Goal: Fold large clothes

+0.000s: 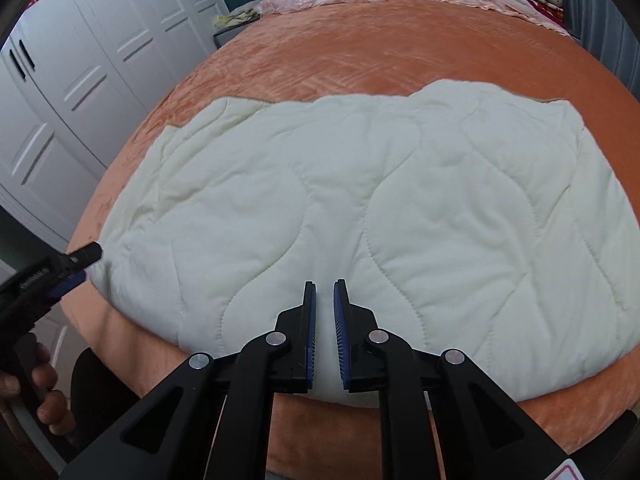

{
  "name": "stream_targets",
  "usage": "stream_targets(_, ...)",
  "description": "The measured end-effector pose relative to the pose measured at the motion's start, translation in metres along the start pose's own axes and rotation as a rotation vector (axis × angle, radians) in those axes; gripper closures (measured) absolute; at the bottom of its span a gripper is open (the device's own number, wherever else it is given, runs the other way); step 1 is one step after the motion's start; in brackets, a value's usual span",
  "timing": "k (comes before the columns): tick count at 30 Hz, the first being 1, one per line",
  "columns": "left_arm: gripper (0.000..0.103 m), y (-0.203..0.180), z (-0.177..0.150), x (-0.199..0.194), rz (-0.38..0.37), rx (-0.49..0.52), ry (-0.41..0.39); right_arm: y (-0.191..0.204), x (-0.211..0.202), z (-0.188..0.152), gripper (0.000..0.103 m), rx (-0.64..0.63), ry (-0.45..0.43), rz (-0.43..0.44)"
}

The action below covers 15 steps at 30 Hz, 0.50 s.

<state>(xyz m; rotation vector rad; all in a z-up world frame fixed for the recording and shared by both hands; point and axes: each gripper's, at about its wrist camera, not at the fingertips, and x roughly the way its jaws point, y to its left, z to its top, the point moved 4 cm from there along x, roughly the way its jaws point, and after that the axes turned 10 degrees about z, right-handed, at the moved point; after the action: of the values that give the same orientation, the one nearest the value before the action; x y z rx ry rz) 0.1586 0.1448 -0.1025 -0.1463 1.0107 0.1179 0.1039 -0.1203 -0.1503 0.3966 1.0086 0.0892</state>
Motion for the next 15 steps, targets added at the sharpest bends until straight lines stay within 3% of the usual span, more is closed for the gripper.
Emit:
stream_targets(2,0.023,0.013,-0.001,0.001,-0.009,-0.041,0.020,-0.001,0.011,-0.006,0.091,0.005,0.020,-0.013)
stream_targets(3,0.021,0.018,-0.003,0.008,-0.015,-0.051,0.050,-0.003,0.015,-0.008,0.091,0.008,0.023,-0.013)
stream_targets(6,0.021,0.024,-0.014,0.032,-0.056,-0.106,0.150,-0.008,0.019,-0.011,0.092,0.018,0.017,-0.002)
stream_targets(10,0.021,0.014,-0.023,0.048,-0.188,-0.197,0.201,-0.008,0.021,-0.014,0.092,-0.017,0.016,-0.014)
stream_targets(13,0.021,-0.002,-0.025,0.060,-0.236,-0.214,0.223,-0.004,0.023,-0.014,0.092,-0.054,0.016,-0.034)
stream_targets(14,0.023,-0.006,-0.023,0.061,-0.230,-0.214,0.221,-0.002,0.022,-0.013,0.092,-0.059,0.021,-0.041)
stream_targets(15,0.033,-0.010,-0.022,0.059,-0.228,-0.212,0.216,-0.001,0.018,-0.012,0.092,-0.055,0.023,-0.046)
